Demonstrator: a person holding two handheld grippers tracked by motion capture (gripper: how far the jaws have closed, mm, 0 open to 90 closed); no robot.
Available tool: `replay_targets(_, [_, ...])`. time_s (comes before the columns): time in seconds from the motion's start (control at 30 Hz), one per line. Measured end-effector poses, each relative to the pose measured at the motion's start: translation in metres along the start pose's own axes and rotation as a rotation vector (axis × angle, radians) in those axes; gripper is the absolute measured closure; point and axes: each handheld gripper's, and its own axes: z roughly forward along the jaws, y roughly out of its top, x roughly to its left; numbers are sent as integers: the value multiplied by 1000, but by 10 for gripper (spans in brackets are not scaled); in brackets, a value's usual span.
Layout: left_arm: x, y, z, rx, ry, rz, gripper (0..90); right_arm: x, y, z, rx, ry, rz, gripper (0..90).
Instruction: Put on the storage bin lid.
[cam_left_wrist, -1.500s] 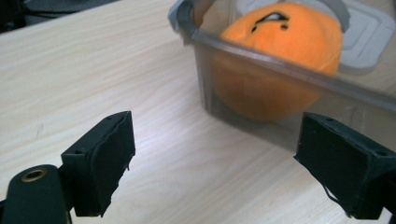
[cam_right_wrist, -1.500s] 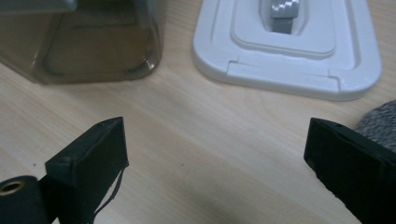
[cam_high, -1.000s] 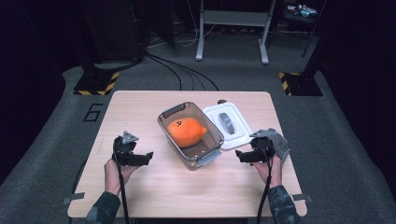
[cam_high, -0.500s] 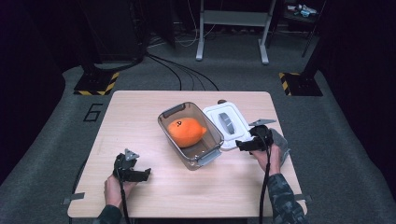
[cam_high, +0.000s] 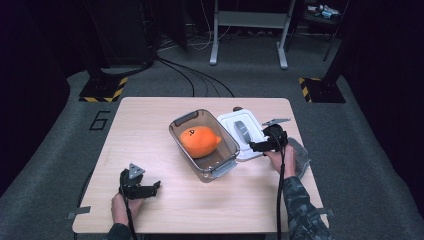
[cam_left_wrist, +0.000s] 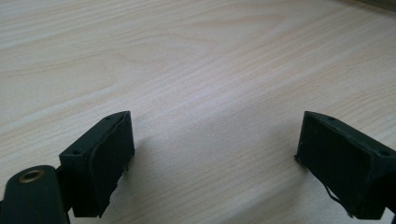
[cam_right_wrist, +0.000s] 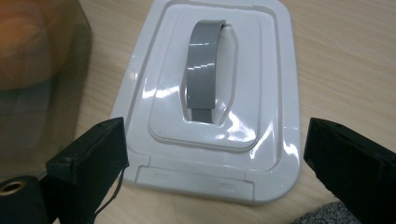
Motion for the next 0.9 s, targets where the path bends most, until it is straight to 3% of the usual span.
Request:
replay_targets(0.03, [0,0,0,0,1,-2,108,0,1,2,6,-5,-10,53])
replay_targets(0.1, [0,0,0,-3,3,-3,108,1,5,7,19,17,15,53])
replay_targets(0.33, [-1,0,0,-6,7,-2,108,0,13,20,26,8,21,70])
replay_targets(0.5, [-1,0,-1,6,8,18,108,-3,21,32,34,26,35,88])
replay_targets(0.67, [-1,0,-1,6,11,19,108,1,25,45,48,-1,6,143])
replay_targets(0.9, [-3,0,-1,-1,21,28,108,4,34,68,70,11,9,239])
